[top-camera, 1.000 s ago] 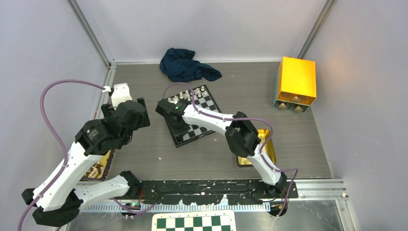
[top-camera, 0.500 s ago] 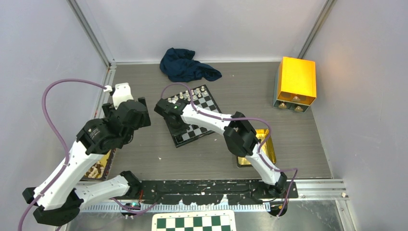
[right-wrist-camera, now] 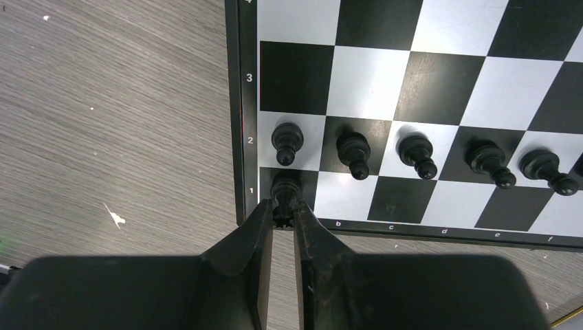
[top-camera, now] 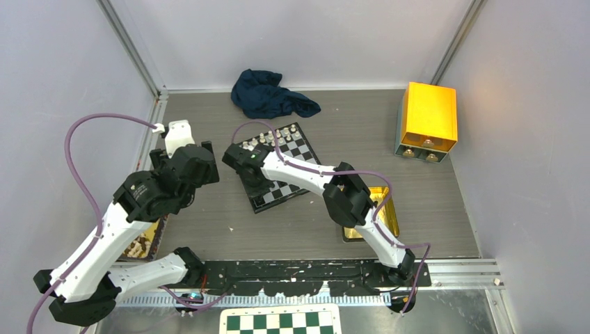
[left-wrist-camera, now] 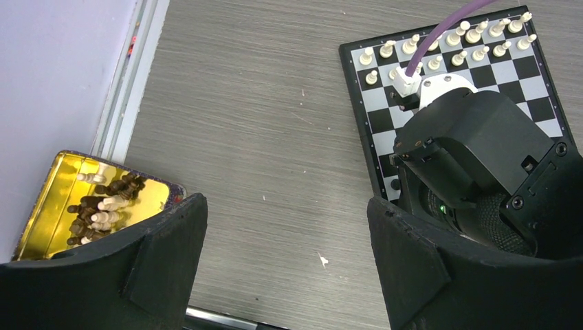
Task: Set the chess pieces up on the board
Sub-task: Place the chess piece on the chessboard, then pick up the chess piece from the storage box, then place the chess piece on the chessboard.
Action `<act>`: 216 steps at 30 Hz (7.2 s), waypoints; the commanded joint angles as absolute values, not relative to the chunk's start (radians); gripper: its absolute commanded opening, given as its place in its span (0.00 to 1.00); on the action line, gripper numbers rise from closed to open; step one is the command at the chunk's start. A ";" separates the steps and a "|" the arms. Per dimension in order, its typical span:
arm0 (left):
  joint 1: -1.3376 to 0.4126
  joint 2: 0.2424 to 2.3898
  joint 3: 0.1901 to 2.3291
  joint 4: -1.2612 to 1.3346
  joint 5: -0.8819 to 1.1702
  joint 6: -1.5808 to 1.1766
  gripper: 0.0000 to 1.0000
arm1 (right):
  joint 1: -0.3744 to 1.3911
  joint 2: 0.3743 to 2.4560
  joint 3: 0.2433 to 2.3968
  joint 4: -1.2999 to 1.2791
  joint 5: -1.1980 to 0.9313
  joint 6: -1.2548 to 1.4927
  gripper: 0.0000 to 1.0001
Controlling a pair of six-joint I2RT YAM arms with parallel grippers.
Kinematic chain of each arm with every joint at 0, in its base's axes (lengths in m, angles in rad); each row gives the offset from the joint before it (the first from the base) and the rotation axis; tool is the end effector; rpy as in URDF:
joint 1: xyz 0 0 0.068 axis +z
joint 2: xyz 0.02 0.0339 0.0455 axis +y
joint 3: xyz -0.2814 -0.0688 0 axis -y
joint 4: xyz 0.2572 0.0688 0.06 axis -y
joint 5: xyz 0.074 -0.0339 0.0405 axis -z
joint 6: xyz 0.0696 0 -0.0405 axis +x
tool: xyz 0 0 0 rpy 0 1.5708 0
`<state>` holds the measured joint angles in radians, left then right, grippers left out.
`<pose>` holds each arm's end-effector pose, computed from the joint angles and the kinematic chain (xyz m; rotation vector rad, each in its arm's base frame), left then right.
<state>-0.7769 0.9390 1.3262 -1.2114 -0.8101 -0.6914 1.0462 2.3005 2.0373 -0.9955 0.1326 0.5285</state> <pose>0.1438 -0.0707 0.4037 -0.2594 2.0875 0.1160 0.2661 0.4415 0.1782 -0.6940 2.7362 0.1824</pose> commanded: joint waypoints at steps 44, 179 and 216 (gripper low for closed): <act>-0.775 0.954 1.330 -1.189 -0.821 -0.699 0.89 | 1.059 2.213 1.959 -0.934 0.112 0.503 0.33; -0.749 1.408 1.515 -0.902 -0.623 -0.585 0.98 | 0.427 1.355 0.801 -0.769 0.152 0.617 0.05; -0.663 1.067 1.393 -1.071 -0.748 -0.625 0.98 | 0.784 1.729 1.529 -0.976 0.126 0.518 0.00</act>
